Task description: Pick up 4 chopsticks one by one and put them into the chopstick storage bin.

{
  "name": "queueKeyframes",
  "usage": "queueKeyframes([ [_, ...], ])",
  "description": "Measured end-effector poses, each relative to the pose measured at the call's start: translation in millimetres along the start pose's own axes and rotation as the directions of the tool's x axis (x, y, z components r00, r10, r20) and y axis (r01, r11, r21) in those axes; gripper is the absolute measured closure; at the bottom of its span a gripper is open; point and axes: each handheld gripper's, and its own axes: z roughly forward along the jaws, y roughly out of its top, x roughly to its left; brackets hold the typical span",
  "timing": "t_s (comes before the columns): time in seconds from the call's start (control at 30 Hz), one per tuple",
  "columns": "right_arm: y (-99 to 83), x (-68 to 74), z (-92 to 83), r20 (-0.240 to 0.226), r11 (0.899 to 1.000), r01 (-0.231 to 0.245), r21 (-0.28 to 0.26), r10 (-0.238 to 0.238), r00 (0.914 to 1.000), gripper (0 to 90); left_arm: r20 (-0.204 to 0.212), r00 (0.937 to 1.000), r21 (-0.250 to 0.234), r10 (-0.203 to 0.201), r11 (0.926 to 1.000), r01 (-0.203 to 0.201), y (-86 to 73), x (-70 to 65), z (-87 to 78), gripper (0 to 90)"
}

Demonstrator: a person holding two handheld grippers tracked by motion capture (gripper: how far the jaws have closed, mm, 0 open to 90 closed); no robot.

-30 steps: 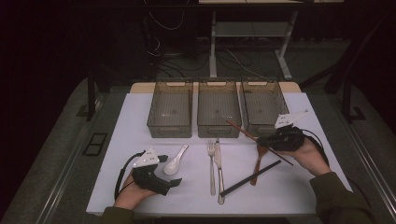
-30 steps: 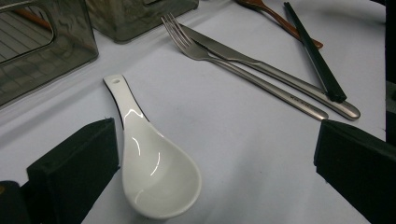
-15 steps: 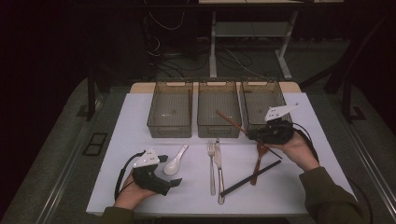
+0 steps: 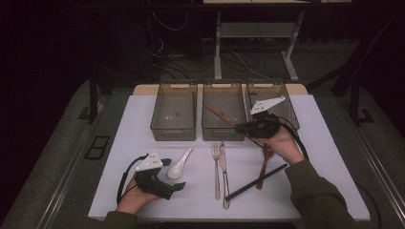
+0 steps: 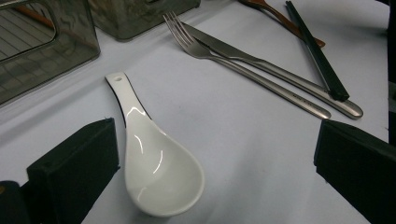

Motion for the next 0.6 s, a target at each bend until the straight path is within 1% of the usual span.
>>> queueKeyframes([
  [0.27, 22.8, -0.4, 15.9, 0.007, 0.999, -0.018, -0.027, 0.018, 0.9998, 84.1, 0.002, 1.0, -0.003, -0.002, 1.0, 0.002, -0.2, 0.2, 0.0, 0.0],
  [0.53, 40.6, -3.0, 27.6, 0.014, 0.998, -0.04, -0.058, 0.04, 0.9991, 84.1, 0.002, 1.0, -0.005, -0.002, 1.0, 0.002, 0.1, 0.1, -0.1, 0.0],
  [0.6, 44.9, -3.3, 30.5, 0.014, 0.997, -0.044, -0.059, 0.045, 0.9989, 84.1, 0.001, 1.0, -0.002, 0.0, 1.0, 0.0, 0.1, 0.3, -0.1, 0.0],
])
